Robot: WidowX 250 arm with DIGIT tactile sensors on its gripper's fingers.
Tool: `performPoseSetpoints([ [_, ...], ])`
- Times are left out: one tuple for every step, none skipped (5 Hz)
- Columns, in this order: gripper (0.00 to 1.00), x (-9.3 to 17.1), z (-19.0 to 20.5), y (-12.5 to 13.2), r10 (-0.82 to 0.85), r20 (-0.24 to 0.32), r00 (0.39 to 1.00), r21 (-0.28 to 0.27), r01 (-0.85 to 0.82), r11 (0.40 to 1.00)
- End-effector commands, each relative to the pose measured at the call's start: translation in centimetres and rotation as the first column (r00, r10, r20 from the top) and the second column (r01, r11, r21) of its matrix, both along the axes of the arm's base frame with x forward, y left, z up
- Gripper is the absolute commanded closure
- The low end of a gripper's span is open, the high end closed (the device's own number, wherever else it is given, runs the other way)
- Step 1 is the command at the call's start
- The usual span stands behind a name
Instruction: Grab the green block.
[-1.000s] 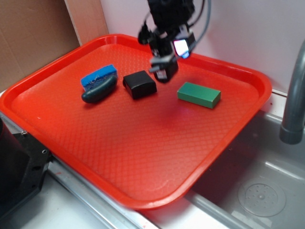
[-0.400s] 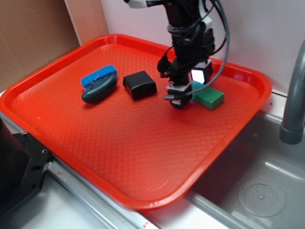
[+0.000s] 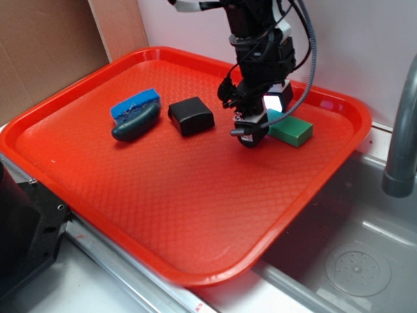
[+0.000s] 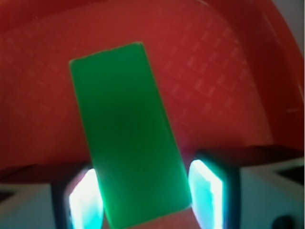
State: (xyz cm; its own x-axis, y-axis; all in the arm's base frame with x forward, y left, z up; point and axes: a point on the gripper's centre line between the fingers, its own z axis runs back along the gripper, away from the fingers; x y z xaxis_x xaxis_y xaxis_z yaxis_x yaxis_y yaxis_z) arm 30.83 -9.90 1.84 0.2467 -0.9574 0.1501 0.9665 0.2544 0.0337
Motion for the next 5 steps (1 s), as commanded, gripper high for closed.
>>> performPoseSetpoints([
  [1.00, -2.0, 7.1, 1.2, 0.389, -0.001, 0.921, 0.144, -0.385, 0.912],
  [1.00, -3.5, 9.9, 2.6, 0.604, -0.002, 0.797, 0.190, -0.593, 0.782],
  [1.00, -4.6, 12.7, 4.6, 0.782, -0.056, 0.621, 0.207, -0.759, 0.617],
  [1.00, -6.0, 15.4, 7.3, 0.909, -0.075, 0.410, 0.169, -0.893, 0.417],
  [1.00, -7.7, 17.0, 9.2, 0.972, -0.063, 0.228, 0.146, -0.961, 0.235],
])
